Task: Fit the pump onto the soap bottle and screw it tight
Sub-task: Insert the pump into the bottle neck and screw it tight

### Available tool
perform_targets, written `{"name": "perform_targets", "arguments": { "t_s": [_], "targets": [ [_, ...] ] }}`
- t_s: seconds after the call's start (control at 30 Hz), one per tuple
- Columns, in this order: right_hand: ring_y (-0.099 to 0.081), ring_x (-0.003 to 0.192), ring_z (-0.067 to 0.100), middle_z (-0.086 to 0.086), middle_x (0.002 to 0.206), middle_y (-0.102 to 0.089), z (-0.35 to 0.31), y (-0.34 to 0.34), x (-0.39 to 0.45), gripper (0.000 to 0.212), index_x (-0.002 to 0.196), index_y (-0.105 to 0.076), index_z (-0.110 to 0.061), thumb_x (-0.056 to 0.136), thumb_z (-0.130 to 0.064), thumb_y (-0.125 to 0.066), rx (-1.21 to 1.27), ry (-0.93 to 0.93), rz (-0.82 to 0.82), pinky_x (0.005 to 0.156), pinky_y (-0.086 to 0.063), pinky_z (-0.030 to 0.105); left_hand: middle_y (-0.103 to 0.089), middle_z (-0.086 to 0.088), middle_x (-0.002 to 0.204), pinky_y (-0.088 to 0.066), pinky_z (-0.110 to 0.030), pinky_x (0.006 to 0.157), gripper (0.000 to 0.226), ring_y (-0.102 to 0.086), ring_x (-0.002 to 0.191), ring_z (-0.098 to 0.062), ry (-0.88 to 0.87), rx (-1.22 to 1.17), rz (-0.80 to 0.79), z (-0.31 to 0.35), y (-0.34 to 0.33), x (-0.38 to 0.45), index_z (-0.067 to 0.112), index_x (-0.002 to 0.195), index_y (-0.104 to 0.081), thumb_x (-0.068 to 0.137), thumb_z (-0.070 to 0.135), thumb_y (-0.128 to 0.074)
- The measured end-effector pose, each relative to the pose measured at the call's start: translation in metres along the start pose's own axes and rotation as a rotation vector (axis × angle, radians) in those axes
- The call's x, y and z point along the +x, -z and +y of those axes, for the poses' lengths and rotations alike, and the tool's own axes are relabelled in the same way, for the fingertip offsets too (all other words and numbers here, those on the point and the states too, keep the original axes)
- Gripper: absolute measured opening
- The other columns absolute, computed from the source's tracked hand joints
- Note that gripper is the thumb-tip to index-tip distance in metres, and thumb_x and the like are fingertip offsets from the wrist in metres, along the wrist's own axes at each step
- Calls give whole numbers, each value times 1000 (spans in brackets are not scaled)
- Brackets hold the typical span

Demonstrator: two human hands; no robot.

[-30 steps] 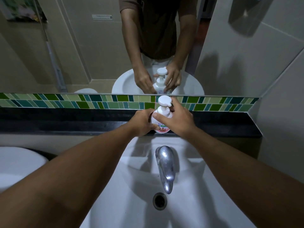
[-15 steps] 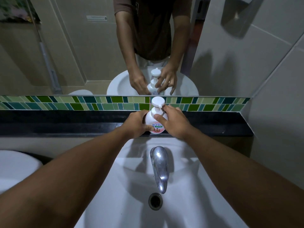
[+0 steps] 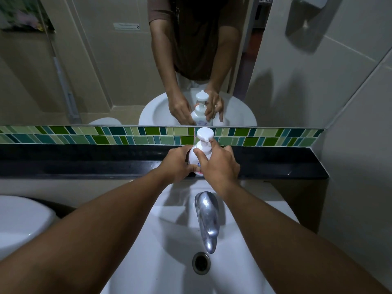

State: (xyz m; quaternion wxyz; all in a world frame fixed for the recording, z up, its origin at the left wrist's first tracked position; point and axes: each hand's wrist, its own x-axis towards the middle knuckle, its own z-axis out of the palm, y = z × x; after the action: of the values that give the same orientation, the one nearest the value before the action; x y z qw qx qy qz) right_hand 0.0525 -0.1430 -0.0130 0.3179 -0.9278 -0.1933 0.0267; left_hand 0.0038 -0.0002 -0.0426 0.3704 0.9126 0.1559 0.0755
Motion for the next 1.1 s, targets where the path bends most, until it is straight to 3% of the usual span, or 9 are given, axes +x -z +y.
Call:
{"name": "perform_targets", "arguments": {
  "t_s": [0.1, 0.2, 0.33, 0.4, 0.5, 0.57, 0.73, 1.1],
  "targets": [
    [-59, 116, 32, 9, 118, -63, 1, 7, 2, 58, 137, -57, -36, 89, -67, -62, 30, 11, -37, 89, -46, 41, -68, 7, 95, -42, -19, 71, 51, -59, 78, -6, 1, 16, -16, 2, 3, -1, 20, 120, -67, 75, 26, -90],
    [-64, 114, 29, -1, 120, -72, 5, 23, 7, 67, 128, -56, -35, 74, -73, -69, 66, 107, -122, 90, -53, 42, -68, 7, 99, -44, -24, 78, 49, -63, 89, -13, 16, 12, -33, 6, 5, -2, 19, 118, -67, 75, 21, -90],
    [-69, 110, 24, -9, 129, -70, 0, 43, 9, 85, 140, -46, -42, 67, -77, -70, 164, 204, -108, 91, -58, 48, -63, 6, 95, -43, -22, 75, 48, -58, 86, -13, 38, 16, -42, 9, 7, -3, 17, 121, -65, 78, 17, -88],
    [-70, 107, 23, -8, 125, -72, -6, 47, 11, 81, 141, -48, -42, 70, -73, -72, 170, 249, -83, 89, -59, 47, -67, 5, 96, -46, -19, 73, 48, -59, 83, -10, 49, 26, -50, 10, 8, -3, 18, 119, -62, 78, 17, -88],
    [-69, 111, 24, 0, 121, -75, -14, 52, 15, 69, 140, -60, -29, 80, -60, -76, 165, 290, -51, 94, -56, 43, -72, -6, 122, -54, -35, 95, 65, -67, 107, -22, 58, 4, -50, 12, 7, -3, 15, 132, -59, 75, 18, -90],
    [-66, 115, 27, 7, 123, -74, -18, 53, 17, 59, 136, -65, -18, 88, -50, -74, 146, 323, -50, 96, -53, 41, -71, -7, 127, -53, -41, 100, 68, -66, 114, -24, 59, -6, -44, 11, 6, -2, 15, 135, -59, 75, 17, -90],
    [-63, 116, 35, 17, 123, -72, -19, 46, 19, 46, 135, -65, -10, 97, -36, -67, 55, 349, -19, 93, -51, 43, -72, -6, 123, -51, -33, 94, 60, -66, 111, -24, 51, 3, -27, 6, 4, 0, 17, 128, -65, 74, 20, -91],
    [-64, 108, 37, 19, 116, -71, -36, 43, 7, 40, 125, -69, -4, 96, -32, -68, 80, 282, 76, 86, -50, 41, -74, 0, 107, -53, -33, 86, 54, -68, 96, -19, 55, -41, 6, 7, 6, -6, 19, 119, -67, 72, 24, -92]
  ]
}}
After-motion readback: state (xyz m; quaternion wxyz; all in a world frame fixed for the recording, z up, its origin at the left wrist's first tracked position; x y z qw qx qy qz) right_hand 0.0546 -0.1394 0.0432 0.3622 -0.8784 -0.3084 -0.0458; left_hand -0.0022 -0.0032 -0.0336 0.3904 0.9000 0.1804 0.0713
